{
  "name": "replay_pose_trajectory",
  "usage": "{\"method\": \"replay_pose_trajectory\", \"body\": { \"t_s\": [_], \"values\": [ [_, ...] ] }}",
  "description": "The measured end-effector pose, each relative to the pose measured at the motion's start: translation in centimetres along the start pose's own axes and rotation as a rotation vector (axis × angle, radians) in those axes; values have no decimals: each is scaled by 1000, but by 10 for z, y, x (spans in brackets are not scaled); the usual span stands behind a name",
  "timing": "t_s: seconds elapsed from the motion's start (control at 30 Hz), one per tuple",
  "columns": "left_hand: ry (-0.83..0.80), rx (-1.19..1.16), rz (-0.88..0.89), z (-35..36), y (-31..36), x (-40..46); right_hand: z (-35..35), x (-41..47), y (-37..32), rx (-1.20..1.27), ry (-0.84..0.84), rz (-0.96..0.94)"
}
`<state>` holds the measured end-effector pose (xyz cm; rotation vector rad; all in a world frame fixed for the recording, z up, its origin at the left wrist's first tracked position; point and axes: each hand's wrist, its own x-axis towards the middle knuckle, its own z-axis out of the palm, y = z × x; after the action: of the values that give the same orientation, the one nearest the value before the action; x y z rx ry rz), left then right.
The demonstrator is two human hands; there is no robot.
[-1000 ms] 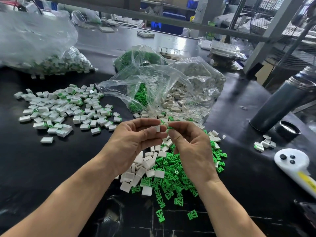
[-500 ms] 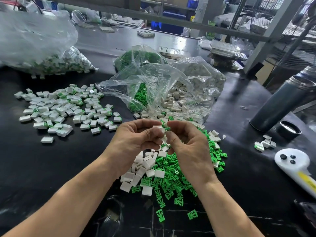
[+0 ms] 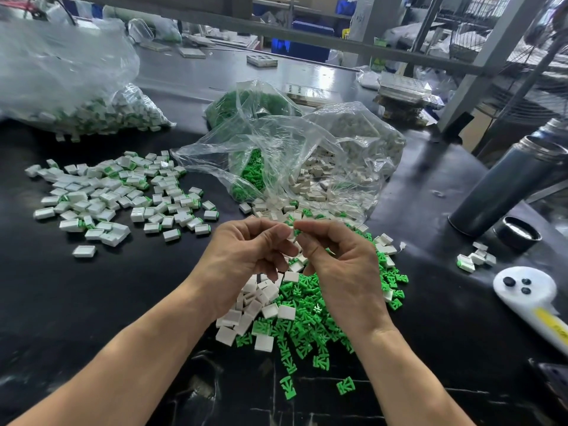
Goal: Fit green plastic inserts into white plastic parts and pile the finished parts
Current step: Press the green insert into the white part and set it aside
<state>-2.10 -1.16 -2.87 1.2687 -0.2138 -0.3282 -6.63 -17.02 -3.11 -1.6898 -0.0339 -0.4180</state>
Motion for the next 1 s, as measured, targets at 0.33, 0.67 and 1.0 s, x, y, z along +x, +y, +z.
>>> {"method": "replay_pose_trajectory", "body": {
  "t_s": [0.33,0.67,1.0],
  "values": [
    [39,125,48,2,0,-2,-2,1,-1,10,-11,6],
    [36,180,47,-1,1,-2,-8,5,3,-74,-80,56],
    [33,123,41,-1,7,-5,-3,0,2,-50,-35,103]
  ]
}}
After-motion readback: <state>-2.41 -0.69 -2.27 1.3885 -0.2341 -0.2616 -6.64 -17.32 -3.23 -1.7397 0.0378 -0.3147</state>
